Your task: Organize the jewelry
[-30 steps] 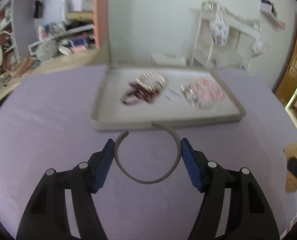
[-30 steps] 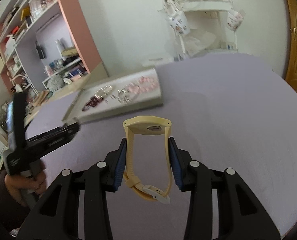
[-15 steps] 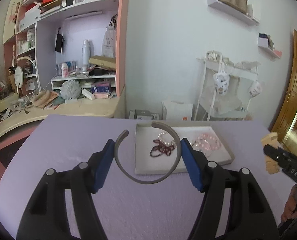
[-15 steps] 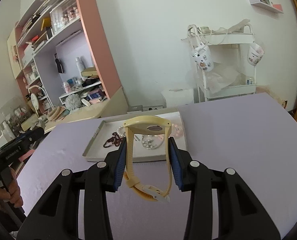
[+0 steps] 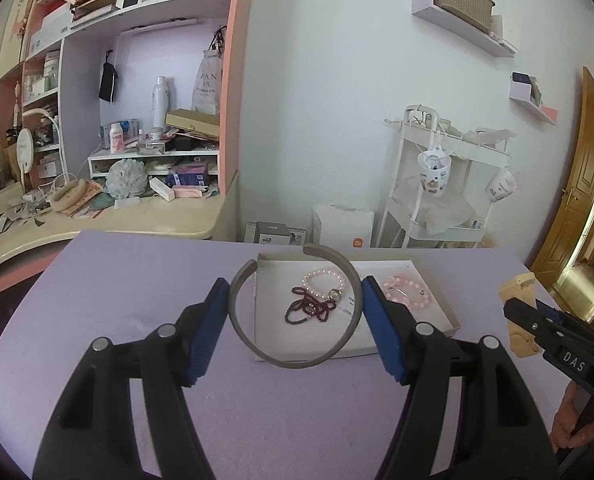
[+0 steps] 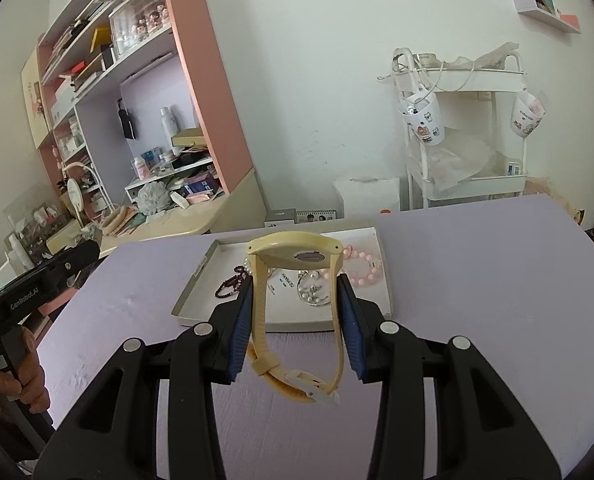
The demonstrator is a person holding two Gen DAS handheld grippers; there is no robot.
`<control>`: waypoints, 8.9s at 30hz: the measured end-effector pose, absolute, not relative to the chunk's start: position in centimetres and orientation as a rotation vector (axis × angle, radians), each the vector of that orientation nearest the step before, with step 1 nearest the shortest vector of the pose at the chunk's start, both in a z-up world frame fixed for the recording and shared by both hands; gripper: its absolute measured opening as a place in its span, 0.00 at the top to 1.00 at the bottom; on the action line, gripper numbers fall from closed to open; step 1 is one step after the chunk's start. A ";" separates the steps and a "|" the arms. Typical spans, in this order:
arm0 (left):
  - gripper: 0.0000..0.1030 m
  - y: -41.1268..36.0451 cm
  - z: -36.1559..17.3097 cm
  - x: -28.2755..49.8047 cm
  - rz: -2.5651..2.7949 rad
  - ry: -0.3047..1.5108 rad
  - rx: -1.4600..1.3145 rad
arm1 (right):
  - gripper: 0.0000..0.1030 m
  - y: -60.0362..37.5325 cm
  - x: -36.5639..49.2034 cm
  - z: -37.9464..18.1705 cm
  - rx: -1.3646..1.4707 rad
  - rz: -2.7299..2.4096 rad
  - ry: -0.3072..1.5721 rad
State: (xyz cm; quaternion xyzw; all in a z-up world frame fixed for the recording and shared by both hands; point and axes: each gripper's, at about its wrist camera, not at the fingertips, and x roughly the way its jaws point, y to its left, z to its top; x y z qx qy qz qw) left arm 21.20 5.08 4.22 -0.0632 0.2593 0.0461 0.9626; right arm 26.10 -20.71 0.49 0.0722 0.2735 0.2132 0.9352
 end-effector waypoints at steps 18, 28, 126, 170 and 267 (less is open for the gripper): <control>0.35 4.3 3.6 23.0 0.060 0.547 -0.129 | 0.60 -20.6 27.1 0.1 0.136 0.436 0.588; 0.35 3.7 2.9 23.8 0.042 0.567 -0.132 | 0.60 -20.9 27.7 0.0 0.129 0.432 0.587; 0.02 8.5 0.5 24.4 0.149 0.625 -0.201 | 0.01 -19.4 29.2 -1.2 0.128 0.402 0.584; 0.02 5.1 1.4 14.6 0.040 0.474 -0.159 | 0.01 -18.9 19.1 -1.4 0.119 0.414 0.446; 0.02 2.3 0.0 11.8 -0.003 0.439 -0.152 | 0.01 -19.6 15.7 -2.6 0.155 0.412 0.392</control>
